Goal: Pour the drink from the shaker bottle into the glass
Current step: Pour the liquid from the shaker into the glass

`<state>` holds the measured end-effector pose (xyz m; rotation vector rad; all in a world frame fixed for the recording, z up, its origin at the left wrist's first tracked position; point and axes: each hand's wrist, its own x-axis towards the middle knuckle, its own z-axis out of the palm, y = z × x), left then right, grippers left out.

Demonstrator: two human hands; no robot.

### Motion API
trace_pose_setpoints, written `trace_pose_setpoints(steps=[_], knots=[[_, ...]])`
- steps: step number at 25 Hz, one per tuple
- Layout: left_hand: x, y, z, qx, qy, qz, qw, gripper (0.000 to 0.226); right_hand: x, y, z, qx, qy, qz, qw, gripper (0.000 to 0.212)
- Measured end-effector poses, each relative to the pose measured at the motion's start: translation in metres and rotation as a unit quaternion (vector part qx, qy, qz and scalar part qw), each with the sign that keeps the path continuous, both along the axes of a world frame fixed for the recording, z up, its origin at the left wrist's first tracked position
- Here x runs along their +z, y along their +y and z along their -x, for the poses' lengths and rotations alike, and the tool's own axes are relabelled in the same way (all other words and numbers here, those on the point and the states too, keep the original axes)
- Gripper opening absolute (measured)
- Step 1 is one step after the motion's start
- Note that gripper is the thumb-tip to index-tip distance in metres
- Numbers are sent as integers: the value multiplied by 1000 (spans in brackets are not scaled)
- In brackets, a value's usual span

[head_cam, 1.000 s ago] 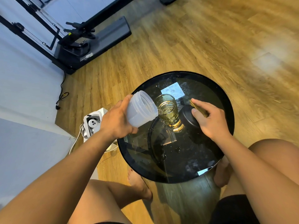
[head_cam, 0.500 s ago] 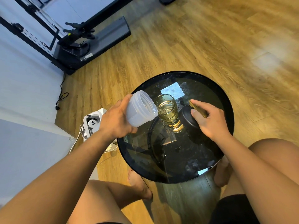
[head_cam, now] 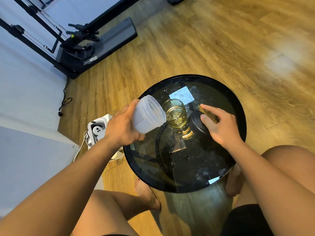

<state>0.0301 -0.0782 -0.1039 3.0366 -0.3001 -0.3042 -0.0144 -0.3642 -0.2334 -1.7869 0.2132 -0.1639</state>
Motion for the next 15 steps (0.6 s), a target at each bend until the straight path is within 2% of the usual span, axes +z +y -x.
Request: trace_pose_setpoints(steps=[15], knots=[[0,-1,0,3,3,-1,1000,122,-1,0,1,-5,-1,-2,1000,29]])
